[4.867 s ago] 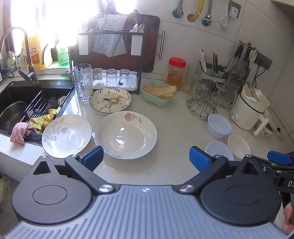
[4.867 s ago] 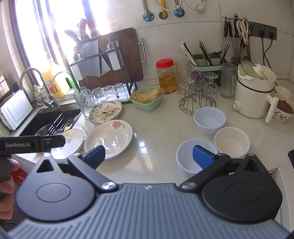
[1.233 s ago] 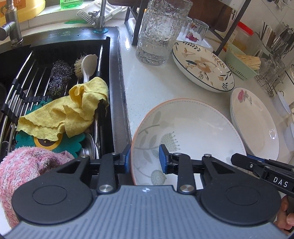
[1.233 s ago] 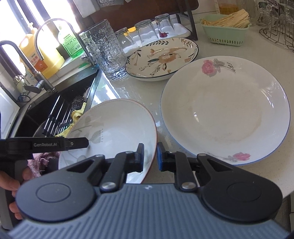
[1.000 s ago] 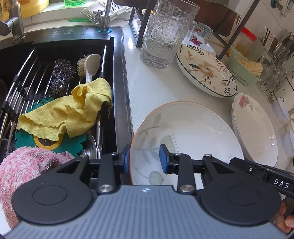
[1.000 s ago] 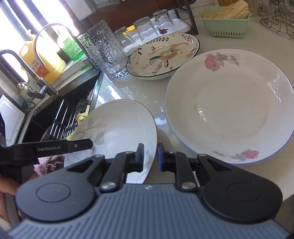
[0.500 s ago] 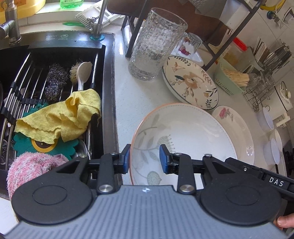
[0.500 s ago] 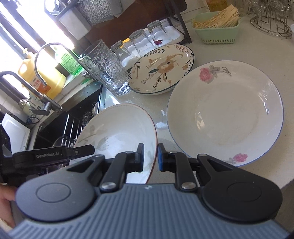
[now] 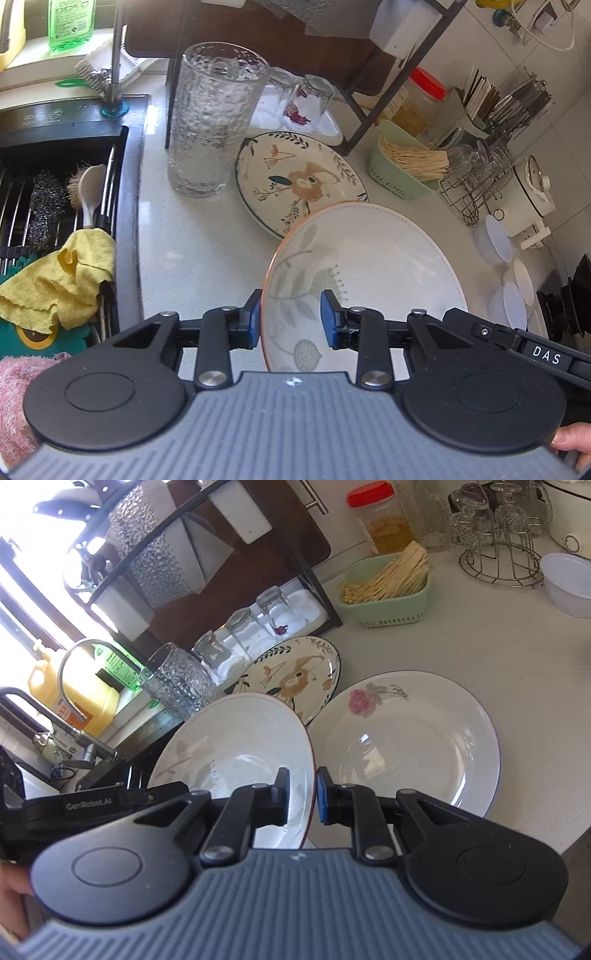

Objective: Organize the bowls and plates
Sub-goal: 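Lift the grey-leaf plate with both grippers over the pink-rose plate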

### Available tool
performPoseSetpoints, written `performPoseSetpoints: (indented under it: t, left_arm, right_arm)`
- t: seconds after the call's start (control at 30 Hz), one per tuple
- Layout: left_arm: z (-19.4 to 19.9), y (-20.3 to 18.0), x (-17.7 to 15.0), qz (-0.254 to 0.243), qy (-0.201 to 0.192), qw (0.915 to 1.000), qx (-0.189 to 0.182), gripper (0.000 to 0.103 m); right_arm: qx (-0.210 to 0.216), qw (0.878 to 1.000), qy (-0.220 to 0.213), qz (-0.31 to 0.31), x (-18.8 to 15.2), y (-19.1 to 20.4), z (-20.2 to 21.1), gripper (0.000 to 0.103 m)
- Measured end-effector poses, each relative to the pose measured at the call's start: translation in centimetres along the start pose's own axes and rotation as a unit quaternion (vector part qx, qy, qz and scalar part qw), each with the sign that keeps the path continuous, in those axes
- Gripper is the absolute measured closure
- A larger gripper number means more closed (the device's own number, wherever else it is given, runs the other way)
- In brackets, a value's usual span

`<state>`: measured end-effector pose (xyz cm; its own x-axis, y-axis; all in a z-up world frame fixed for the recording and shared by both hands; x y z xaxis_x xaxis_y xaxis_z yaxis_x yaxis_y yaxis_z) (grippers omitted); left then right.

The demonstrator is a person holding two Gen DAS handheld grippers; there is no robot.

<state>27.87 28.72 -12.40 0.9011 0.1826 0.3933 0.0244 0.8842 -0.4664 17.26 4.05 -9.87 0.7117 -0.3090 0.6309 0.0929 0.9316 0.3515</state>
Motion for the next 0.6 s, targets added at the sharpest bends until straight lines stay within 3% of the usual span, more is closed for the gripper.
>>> performPoseSetpoints:
  t: [0.6]
  left_arm:
    - [-8.5, -8.8, 1.7, -0.042, 0.068, 0.9966, 0.021, 0.067]
  right_arm:
    - [-0.014, 0.999, 0.011, -0.031, 2.1, -9.7, -1.0, 0.085]
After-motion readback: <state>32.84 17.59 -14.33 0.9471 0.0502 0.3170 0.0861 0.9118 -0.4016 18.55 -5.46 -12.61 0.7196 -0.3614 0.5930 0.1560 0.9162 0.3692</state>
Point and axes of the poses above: each gripper's, at about its wrist camera, not at the fingertips, and z roughly against the way its jaws point, y to its left, x to its top, the point moved 1 cm from there along -z, roughly the way its jaws point, and after that the axes turned 11 degrees about z, right-handed, at the moved point
